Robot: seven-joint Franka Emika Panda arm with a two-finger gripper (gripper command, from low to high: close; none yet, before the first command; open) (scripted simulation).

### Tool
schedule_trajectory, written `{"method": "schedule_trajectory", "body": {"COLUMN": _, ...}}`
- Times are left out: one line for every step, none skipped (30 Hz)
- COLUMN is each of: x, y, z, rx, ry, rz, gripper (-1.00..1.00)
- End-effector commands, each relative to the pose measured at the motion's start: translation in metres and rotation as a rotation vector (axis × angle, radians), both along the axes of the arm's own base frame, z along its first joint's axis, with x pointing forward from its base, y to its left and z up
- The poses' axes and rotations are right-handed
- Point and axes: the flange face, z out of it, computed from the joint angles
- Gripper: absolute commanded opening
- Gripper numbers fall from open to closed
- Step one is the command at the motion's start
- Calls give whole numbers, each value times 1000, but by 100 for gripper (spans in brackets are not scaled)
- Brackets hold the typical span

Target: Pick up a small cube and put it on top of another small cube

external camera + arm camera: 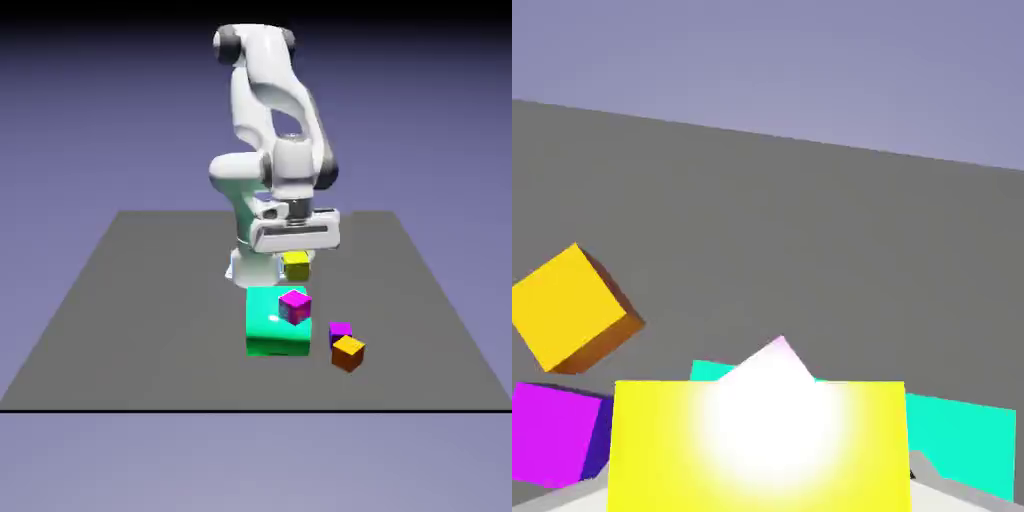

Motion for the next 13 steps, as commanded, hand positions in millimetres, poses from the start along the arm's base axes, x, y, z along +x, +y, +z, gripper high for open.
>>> {"method": "schedule_trajectory", "body": {"x": 1, "y": 0, "z": -9, "rx": 1, "ry": 0, "rz": 0, "gripper": -100}}
{"method": "schedule_trajectory", "body": {"x": 2, "y": 0, "z": -17, "rx": 1, "ry": 0, "rz": 0, "gripper": -100}}
{"method": "schedule_trajectory", "body": {"x": 2, "y": 1, "z": -26, "rx": 2, "ry": 0, "rz": 1, "gripper": -100}}
{"method": "schedule_trajectory", "body": {"x": 2, "y": 1, "z": -26, "rx": 2, "ry": 0, "rz": 1, "gripper": 100}}
{"method": "schedule_trajectory", "body": {"x": 2, "y": 1, "z": -26, "rx": 2, "ry": 0, "rz": 1, "gripper": 100}}
{"method": "schedule_trajectory", "body": {"x": 2, "y": 0, "z": -17, "rx": 1, "ry": 0, "rz": 0, "gripper": 100}}
{"method": "schedule_trajectory", "body": {"x": 1, "y": 0, "z": -8, "rx": 1, "ry": 0, "rz": 0, "gripper": 100}}
{"method": "schedule_trajectory", "body": {"x": 0, "y": 0, "z": 0, "rx": 0, "ry": 0, "rz": 0, "gripper": 100}}
{"method": "schedule_trajectory", "body": {"x": -1, "y": 0, "z": 9, "rx": 0, "ry": 0, "rz": 0, "gripper": 100}}
{"method": "schedule_trajectory", "body": {"x": -3, "y": -1, "z": 17, "rx": 0, "ry": 0, "rz": 0, "gripper": 100}}
{"method": "schedule_trajectory", "body": {"x": -5, "y": -1, "z": 26, "rx": 1, "ry": 0, "rz": 0, "gripper": 100}}
{"method": "schedule_trajectory", "body": {"x": -8, "y": -1, "z": 34, "rx": 1, "ry": 0, "rz": 0, "gripper": 100}}
{"method": "schedule_trajectory", "body": {"x": -10, "y": -1, "z": 43, "rx": 2, "ry": 0, "rz": 1, "gripper": 100}}
